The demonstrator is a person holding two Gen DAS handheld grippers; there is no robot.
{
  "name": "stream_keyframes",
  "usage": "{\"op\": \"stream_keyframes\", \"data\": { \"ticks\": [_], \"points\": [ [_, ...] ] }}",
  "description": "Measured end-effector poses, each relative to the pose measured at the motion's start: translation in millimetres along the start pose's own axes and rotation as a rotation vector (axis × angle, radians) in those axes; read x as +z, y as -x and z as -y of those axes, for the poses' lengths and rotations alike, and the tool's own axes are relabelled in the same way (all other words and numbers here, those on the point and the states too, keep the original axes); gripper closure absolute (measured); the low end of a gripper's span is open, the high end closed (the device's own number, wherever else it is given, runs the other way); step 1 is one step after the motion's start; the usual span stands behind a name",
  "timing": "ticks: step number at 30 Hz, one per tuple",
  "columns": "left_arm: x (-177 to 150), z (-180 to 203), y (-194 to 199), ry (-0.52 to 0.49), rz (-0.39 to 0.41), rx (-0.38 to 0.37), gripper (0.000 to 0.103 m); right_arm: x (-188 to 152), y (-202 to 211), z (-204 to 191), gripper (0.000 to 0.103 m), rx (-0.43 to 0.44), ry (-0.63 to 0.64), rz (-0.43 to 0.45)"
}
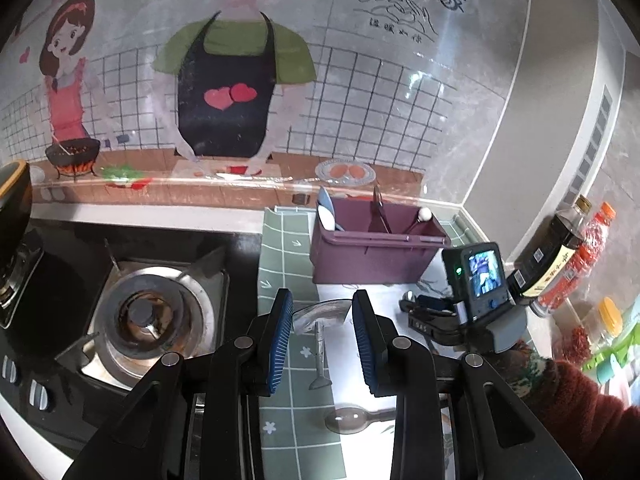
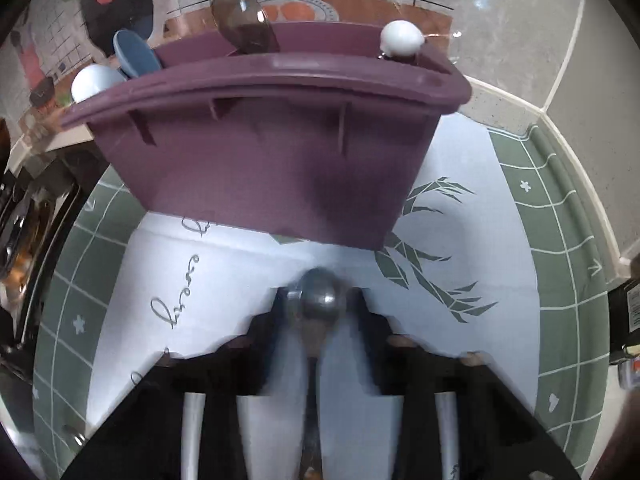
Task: Organize utensils
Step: 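Carry both held utensils up over the purple caddy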
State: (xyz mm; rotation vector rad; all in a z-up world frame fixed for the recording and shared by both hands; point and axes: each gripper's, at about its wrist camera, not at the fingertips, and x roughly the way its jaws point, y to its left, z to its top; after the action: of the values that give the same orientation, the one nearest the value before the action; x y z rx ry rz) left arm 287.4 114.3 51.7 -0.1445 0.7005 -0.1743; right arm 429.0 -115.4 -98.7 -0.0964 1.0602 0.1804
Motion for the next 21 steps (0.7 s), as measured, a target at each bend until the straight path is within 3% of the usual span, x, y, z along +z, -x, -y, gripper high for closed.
{"op": "stream_keyframes", "data": {
  "ticks": [2,13,17,21],
  "points": [
    [-3,4,-8,-0.004,-0.019,-0.01,0.071,-6,18,6,0.078,-0.021,-0.001,0.047],
    [-6,38,-27,-0.03,-0.046,-0.079,0.071,-38,147,52,0.078,0.039,-0.098,0.288],
    [1,50,-26,-0.036,-0.035,-0.098,0.071,-33,176,48,0.078,0.048,-0.101,0.341],
    [33,63,-12,-0.058,0.031,-0.135,0.071,-15,215,46,0.078,0.047,-0.068,0.437]
  ]
}}
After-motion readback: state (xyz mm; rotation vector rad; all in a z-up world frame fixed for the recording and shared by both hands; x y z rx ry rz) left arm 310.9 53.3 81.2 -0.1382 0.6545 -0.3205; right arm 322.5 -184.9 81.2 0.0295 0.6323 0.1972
